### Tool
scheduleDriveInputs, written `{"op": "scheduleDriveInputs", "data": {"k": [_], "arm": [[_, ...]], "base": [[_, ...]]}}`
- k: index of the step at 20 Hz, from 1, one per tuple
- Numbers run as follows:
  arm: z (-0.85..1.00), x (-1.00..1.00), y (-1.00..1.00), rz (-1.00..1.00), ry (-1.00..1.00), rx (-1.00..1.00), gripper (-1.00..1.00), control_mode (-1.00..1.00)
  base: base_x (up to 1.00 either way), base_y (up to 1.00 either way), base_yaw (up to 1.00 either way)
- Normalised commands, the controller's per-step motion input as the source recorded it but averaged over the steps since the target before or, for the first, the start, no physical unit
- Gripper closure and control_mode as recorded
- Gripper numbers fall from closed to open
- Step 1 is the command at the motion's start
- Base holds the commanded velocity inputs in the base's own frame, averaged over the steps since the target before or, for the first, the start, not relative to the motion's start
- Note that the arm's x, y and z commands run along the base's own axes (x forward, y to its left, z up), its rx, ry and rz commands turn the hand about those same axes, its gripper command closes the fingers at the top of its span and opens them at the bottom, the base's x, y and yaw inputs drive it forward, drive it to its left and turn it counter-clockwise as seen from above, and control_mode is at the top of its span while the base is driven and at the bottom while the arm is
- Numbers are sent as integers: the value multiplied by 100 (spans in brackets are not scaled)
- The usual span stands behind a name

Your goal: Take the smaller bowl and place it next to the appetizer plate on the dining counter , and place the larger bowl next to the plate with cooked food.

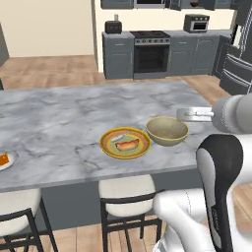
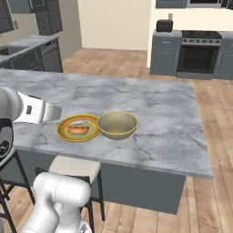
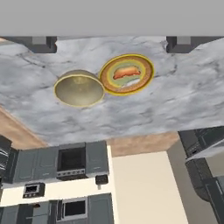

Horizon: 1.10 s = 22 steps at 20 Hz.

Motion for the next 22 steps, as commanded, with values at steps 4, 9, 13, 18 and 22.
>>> {"op": "scheduleDriveInputs", "data": {"k": [4,9,13,18,22], "arm": [[0,-18,7,0,-7,-7,-100,100],[0,0,0,0,0,0,-100,100],[0,0,0,0,0,0,-100,100],[0,0,0,0,0,0,-100,100],[0,0,0,0,0,0,-100,100]], "base": [[-15,0,0],[-92,-61,0],[-24,-100,0],[0,-100,-3],[0,-100,-12]]}}
